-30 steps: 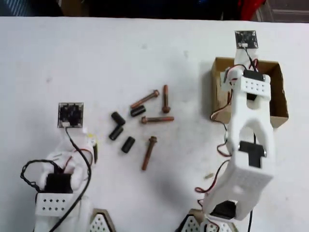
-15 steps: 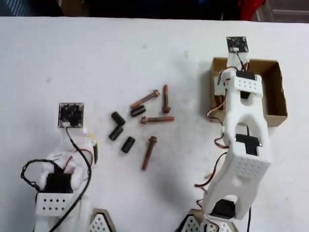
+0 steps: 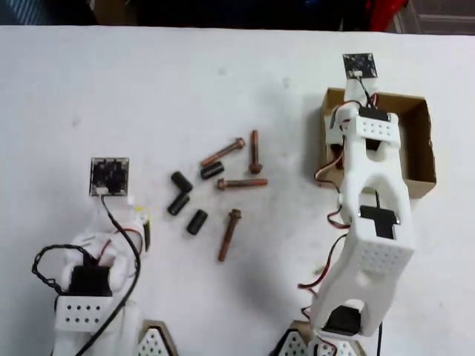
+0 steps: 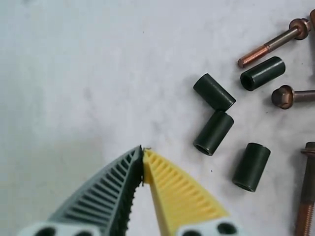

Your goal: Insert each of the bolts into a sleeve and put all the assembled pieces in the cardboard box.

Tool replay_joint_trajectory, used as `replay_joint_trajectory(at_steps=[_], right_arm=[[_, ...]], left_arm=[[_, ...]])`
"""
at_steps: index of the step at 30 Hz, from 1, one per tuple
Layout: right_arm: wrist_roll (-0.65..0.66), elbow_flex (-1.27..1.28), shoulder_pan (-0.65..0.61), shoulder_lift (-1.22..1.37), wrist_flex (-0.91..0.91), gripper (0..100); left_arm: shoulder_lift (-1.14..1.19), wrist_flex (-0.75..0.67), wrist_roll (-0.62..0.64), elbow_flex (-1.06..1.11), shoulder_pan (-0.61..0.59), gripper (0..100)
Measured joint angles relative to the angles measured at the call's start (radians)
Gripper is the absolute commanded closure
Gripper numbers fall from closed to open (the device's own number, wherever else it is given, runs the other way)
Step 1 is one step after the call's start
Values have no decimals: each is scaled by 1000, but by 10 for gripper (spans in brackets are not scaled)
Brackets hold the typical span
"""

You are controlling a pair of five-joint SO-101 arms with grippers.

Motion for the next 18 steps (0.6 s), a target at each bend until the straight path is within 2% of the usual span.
replay_joint_trajectory(at_steps=[7,18], right_arm=[[0,0,-2,-58,18,882],[0,0,-57,-422,256,882]], left_arm=[[0,0,0,0,0,977],[0,-23,0,0,0,978]])
